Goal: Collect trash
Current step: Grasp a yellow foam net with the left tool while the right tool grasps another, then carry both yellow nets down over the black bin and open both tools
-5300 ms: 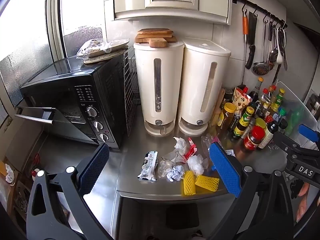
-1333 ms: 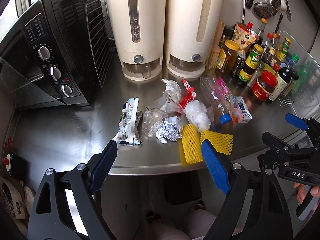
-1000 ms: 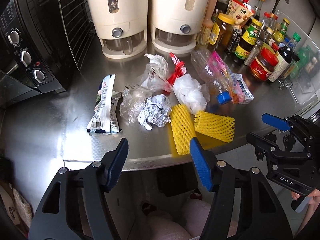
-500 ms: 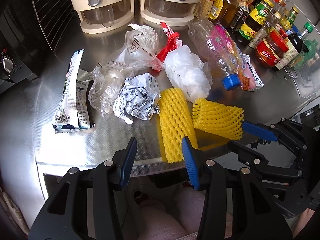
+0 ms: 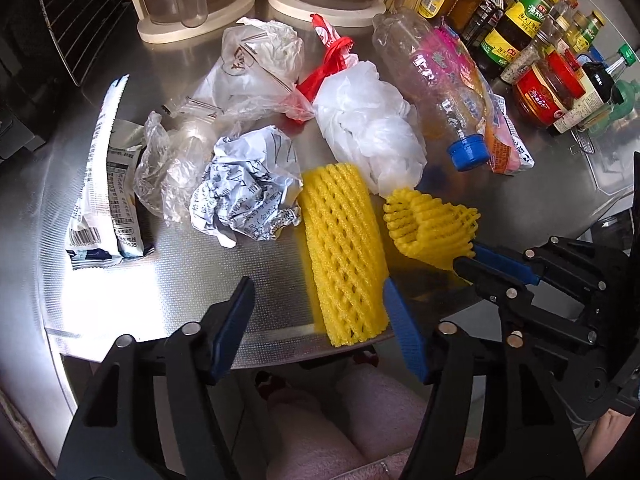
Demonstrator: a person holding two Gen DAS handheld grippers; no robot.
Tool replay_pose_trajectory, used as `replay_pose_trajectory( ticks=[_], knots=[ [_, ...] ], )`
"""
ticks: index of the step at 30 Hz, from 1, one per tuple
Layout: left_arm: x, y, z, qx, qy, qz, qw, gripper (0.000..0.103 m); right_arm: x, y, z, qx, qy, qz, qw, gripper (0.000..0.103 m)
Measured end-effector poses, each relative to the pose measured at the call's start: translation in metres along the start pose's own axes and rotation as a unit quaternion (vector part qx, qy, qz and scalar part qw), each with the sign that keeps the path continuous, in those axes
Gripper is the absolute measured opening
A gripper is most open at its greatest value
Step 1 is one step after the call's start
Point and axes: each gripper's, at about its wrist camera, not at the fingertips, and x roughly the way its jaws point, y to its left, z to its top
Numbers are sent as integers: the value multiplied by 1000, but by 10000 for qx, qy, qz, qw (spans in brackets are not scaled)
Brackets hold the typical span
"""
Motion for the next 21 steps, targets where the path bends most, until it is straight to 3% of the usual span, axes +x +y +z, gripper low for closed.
replay_pose_trajectory(
  ticks=[1, 3, 5, 13, 21],
  knots=[
    [3, -1, 1, -15, 44, -47, 10000, 44, -1, -2, -1, 49, 2, 47, 10000, 10],
    [8, -2, 1, -41, 111, -162, 9998, 22, -3, -5, -1, 90, 2, 95, 9999, 9],
    [8, -4, 0, -31, 97, -226, 9997, 13, -6, -6, -3, 96, -41, 89, 9999, 9],
    [-21, -14, -10, 69, -233, -259, 9994, 9, -41, -7, -17, 238, -244, 169, 9993, 9],
    [-60, -23, -57, 218, -436, -249, 9985, 9, -80, 13, -48, 245, -403, 190, 9987, 9]
  ],
)
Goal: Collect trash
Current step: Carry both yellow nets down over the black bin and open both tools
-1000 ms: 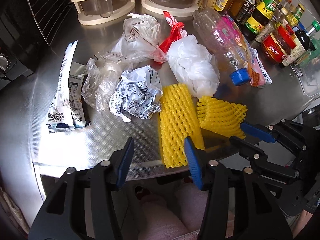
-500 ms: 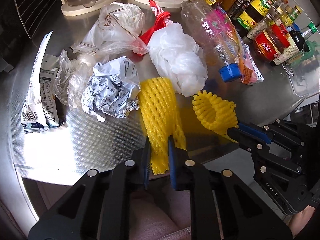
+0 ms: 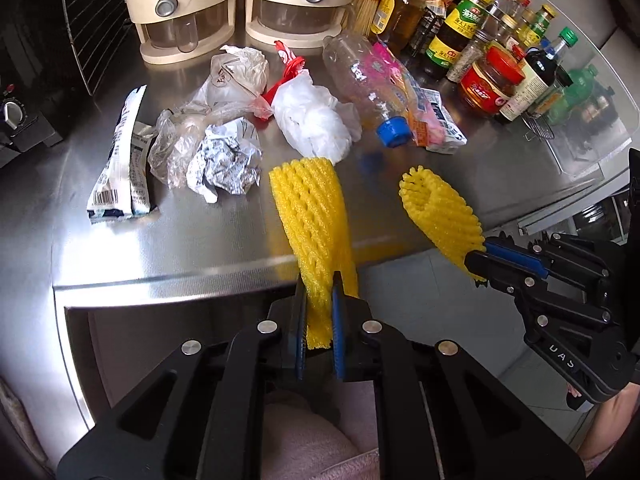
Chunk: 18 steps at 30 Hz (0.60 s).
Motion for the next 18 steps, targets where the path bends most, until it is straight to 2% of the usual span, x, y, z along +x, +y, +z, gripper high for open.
replay_pose_trajectory(
  ticks=[4, 8, 13, 18],
  knots=[
    [-7, -8, -34, 73, 86, -48, 9999, 9, -9, 7, -27, 143, 151, 179, 9996, 9],
    [2, -14, -66, 76, 255, -128, 9996, 9, 0, 10, -56, 327, 416, 292, 9982, 9],
    [35, -10, -97, -78, 534, -226, 9983, 9, 35, 4, -87, 738, 710, 357, 9941, 9],
    [77, -9, -120, 109, 515, -210, 9984, 9, 81, -6, -113, 972, 841, 339, 9911, 9]
  ],
)
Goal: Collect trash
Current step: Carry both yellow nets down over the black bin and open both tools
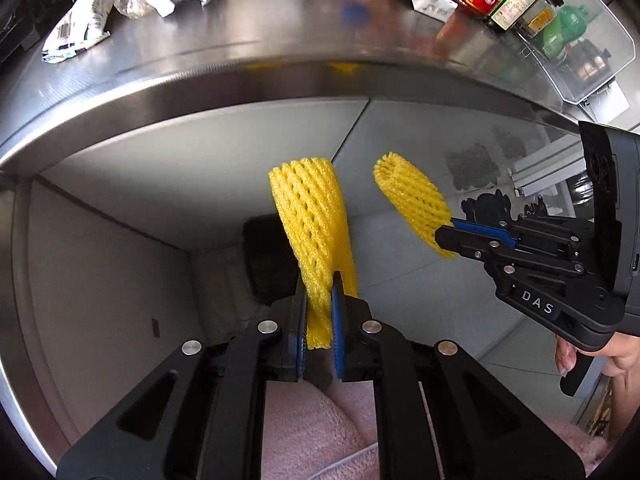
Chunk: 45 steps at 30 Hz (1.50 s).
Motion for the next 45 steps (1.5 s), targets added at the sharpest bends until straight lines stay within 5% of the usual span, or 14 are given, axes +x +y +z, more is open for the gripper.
replay_pose_trajectory(
  ticks=[5, 15, 22, 30, 32, 33, 35, 38, 41, 43, 45],
  knots=[
    [52, 8, -14, 101, 85, -29, 9999, 9, 53, -15, -7, 289, 244, 16, 9993, 9],
    [167, 42, -33, -494, 843, -115, 9952, 9, 151, -54, -8, 1555, 741, 355, 9844, 9],
    [210, 43, -33, -574, 1010, -170, 9931, 9, 206, -71, -5, 2002, 1073, 273, 9735, 10],
    [222, 47, -27, -628, 1101, -163, 9918, 14, 217, -73, 1, 2181, 1072, 309, 9695, 14],
    [220, 50, -27, -646, 1082, -149, 9919, 24, 218, -74, 3, 2234, 1039, 293, 9687, 28],
    [219, 50, -26, -655, 1073, -120, 9920, 29, 214, -75, 6, 2254, 1004, 282, 9687, 43],
    [217, 49, -24, -680, 1039, -112, 9922, 31, 212, -72, 9, 2266, 961, 248, 9689, 47],
    [211, 48, -21, -677, 973, -1, 9929, 56, 204, -66, 14, 2193, 925, 90, 9712, 55],
    [196, 46, -19, -654, 809, 119, 9945, 81, 192, -63, 19, 2050, 817, -204, 9751, 79],
    [186, 44, -17, -664, 743, 118, 9950, 87, 179, -61, 22, 1957, 748, -370, 9771, 95],
    [175, 47, -15, -638, 699, 110, 9955, 92, 166, -58, 25, 1847, 680, -467, 9793, 99]
  ],
)
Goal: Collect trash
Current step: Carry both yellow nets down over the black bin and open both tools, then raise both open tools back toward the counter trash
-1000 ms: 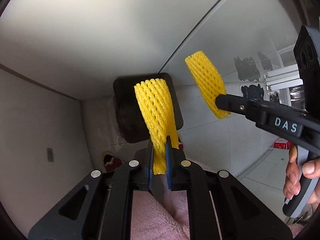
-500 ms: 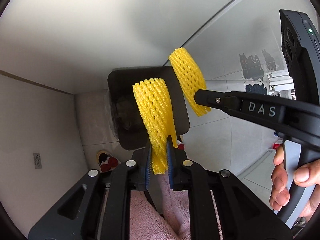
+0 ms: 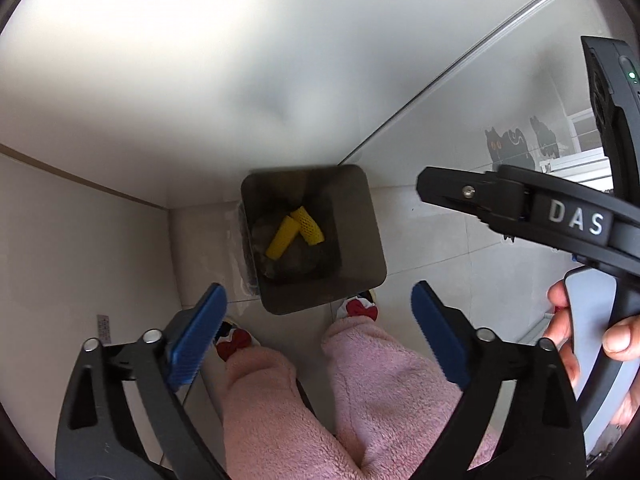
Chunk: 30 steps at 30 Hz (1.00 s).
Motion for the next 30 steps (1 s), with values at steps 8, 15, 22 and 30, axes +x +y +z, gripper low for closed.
replay_pose_trajectory(
  ticks=[8, 15, 22, 30],
  knots=[
    [-63, -8, 0, 157, -318, -14, 9994, 95, -60, 8, -10, -208, -293, -159, 9992, 100],
    [-141, -21, -3, 447, -839, 202, 9953, 95, -136, 15, -31, -356, -680, -228, 9968, 100],
    [-213, -13, -1, 323, -1434, 323, 9886, 95, -221, 31, -33, -492, -1551, -296, 9862, 100],
    [-280, -2, 22, 315, -2063, 352, 9773, 95, -280, 47, -5, -546, -2200, -11, 9740, 100]
  ],
)
